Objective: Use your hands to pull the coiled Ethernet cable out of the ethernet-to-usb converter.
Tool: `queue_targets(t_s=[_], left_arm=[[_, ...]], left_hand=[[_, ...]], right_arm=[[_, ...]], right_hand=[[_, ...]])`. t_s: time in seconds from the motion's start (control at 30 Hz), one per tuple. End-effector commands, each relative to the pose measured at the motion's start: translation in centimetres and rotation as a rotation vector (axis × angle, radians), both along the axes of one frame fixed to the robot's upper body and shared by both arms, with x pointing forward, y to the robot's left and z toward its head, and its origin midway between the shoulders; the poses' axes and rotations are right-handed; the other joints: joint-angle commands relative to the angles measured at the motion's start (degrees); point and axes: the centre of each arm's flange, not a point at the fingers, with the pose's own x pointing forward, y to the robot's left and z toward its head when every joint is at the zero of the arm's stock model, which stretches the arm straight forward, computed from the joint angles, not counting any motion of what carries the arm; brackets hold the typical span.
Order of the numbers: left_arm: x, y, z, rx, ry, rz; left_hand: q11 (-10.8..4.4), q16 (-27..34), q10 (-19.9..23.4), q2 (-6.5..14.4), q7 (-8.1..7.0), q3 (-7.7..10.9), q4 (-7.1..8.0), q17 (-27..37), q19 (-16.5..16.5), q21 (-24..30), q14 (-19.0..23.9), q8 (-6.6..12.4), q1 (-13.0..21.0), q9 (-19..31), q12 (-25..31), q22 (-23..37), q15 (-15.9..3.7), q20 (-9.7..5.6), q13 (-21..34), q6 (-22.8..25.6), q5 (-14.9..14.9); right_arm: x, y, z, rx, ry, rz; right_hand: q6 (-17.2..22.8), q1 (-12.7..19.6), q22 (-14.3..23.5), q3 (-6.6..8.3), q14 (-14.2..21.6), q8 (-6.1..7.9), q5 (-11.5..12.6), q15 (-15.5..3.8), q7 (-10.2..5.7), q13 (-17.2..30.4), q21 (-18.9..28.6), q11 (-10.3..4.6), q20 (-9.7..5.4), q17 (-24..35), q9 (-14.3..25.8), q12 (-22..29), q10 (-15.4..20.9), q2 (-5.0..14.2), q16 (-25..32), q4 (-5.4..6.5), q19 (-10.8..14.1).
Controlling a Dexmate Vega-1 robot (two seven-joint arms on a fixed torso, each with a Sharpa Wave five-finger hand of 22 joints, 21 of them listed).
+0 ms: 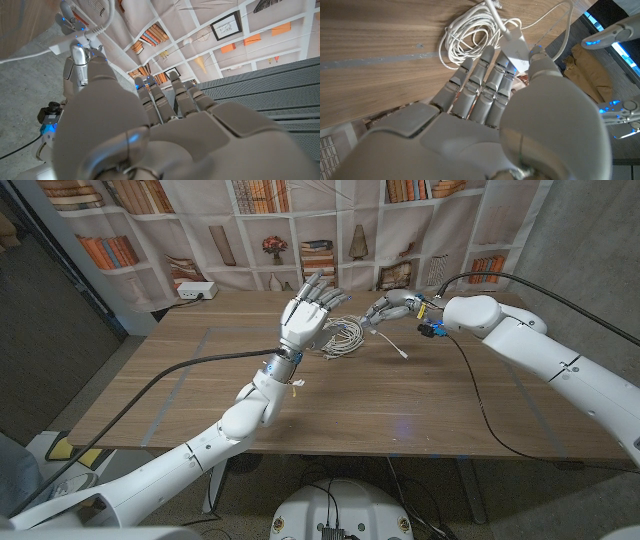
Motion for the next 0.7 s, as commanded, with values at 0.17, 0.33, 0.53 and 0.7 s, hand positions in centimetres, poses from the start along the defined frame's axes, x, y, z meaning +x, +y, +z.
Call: queue_targets(t_s=[0.17,0.33,0.53,0.7], left_arm=[[0.3,-1.4,0.7,0.052,0.017,0.007],[0.3,-2.0,1.2,0.061,0.044,0.016],[0.5,-2.5,1.2,0.051,0.038,0.042],[0.4,-2.8,1.5,0.038,0.052,0.034]], left_hand=[[0.03,0.28,2.36,0.32,-0.06,0.21,-0.31,0.20,0.63,0.32,1.65,0.49,1.06,0.23,0.59,0.10,-9.02,-0.67,0.33,1.29,0.34],[0.14,-1.11,-2.42,0.01,-0.10,-0.71,0.67,0.45,-0.95,-0.17,-1.85,-0.29,-0.08,0.25,-1.49,0.19,-9.02,1.18,0.46,-0.13,0.44],[1.09,-1.45,-22.48,0.15,-0.18,-1.98,1.62,1.01,-4.12,-0.22,-13.89,-0.90,-0.83,-0.29,-1.93,0.28,-5.59,3.56,2.91,1.21,1.62],[2.56,-1.13,-24.16,0.09,1.00,-2.20,1.67,1.00,-4.52,-0.23,-14.81,-0.53,-0.84,-0.40,-1.57,0.25,-5.35,3.96,2.78,3.13,1.87]], right_arm=[[-0.7,-0.4,0.3,0.052,0.047,0.031],[-0.9,-0.6,0.2,0.060,0.048,0.027],[-0.8,-1.1,-0.1,0.070,0.060,0.014],[-0.7,-1.7,-0.4,0.086,0.067,0.008]], right_hand=[[6.26,4.21,0.06,-0.06,0.56,0.06,0.02,-4.53,-5.63,0.27,0.31,-3.25,-1.55,0.04,0.23,0.33,3.99,4.60,-0.15,0.10,0.55],[6.30,4.15,0.06,-0.07,0.59,0.01,-0.02,-4.57,-5.64,0.28,0.31,-3.26,-1.54,0.03,0.25,0.31,3.99,4.62,-0.16,0.13,0.57],[6.32,4.08,0.06,-0.11,0.56,-0.05,-0.06,-4.51,-5.66,0.37,0.32,-3.28,-1.52,0.01,0.26,0.36,4.04,4.57,-0.20,0.14,0.62],[6.30,4.15,0.06,-0.05,0.58,-0.10,-0.06,-4.60,-5.66,0.40,0.29,-3.28,-1.53,0.01,0.28,0.35,4.01,4.63,-0.20,0.10,0.58]])
